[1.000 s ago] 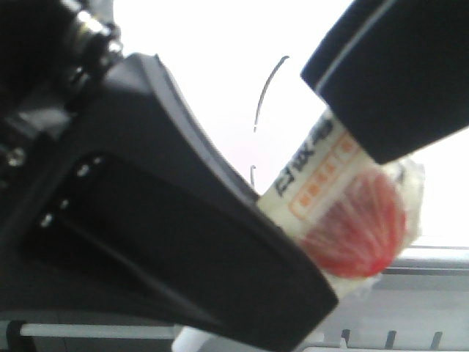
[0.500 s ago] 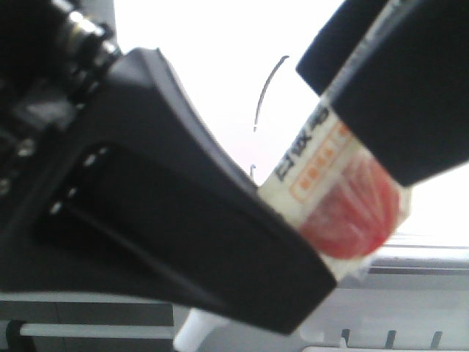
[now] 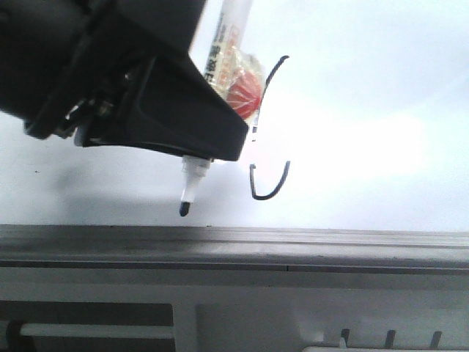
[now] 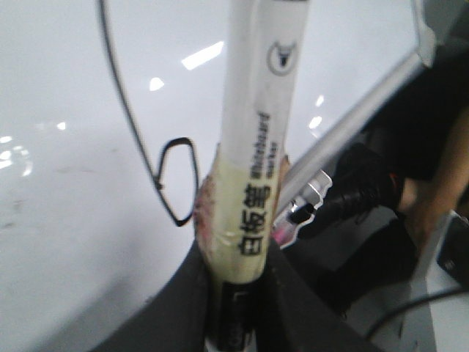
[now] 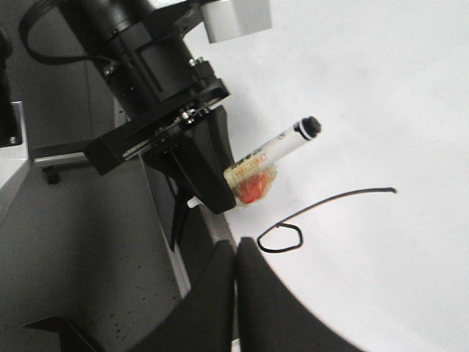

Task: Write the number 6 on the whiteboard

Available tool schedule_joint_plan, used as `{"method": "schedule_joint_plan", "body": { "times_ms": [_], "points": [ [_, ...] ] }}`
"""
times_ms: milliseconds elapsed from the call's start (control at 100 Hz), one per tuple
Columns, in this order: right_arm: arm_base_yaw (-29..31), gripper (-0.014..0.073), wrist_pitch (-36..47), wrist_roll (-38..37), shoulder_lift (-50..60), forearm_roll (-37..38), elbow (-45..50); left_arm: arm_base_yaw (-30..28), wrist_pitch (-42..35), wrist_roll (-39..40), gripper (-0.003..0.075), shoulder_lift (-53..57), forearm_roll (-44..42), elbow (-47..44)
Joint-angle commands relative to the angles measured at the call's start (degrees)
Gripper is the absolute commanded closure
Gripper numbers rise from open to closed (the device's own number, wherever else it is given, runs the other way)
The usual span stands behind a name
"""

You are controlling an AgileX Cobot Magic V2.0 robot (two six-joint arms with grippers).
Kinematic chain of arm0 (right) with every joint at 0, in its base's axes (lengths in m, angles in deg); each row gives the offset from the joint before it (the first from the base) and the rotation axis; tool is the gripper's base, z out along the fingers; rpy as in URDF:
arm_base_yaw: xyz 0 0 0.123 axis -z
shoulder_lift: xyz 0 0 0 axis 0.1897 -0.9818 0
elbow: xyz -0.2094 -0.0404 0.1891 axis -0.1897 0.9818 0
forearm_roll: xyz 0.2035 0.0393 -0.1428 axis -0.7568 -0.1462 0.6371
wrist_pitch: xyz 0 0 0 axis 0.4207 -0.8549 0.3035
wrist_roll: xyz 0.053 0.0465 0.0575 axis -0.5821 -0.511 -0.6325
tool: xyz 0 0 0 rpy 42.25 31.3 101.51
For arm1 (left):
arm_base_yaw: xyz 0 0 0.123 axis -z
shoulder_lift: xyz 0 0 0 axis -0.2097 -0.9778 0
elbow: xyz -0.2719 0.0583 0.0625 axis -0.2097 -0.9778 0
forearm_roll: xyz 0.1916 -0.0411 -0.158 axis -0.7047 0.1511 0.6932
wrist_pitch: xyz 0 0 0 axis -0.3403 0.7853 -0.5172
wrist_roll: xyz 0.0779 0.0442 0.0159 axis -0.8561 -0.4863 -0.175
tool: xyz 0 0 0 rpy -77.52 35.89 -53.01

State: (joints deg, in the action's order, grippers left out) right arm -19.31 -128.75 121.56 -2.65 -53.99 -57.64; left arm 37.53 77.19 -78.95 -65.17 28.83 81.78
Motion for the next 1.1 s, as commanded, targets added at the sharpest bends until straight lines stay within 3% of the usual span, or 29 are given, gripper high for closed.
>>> {"method": "schedule_joint_plan", "body": {
  "times_ms": [0,410,1090],
  "points": [
    [2.2,0.0659,2.5,-0.3,1.1,-0.8,-1.3,0.0,-7.6,0.7,0.0739,0.1,6.9,1.2],
    [2.9,0.0659,1.1,-1.7,1.4,-0.8,-0.1,0.0,-20.1,0.8,0.0739,-3.8,10.4,1.2],
    [2.9,0.0659,1.3,-3.2,1.3,-0.8,-0.1,0.0,-25.0,0.8,0.0739,-4.0,10.7,1.2]
  ]
}}
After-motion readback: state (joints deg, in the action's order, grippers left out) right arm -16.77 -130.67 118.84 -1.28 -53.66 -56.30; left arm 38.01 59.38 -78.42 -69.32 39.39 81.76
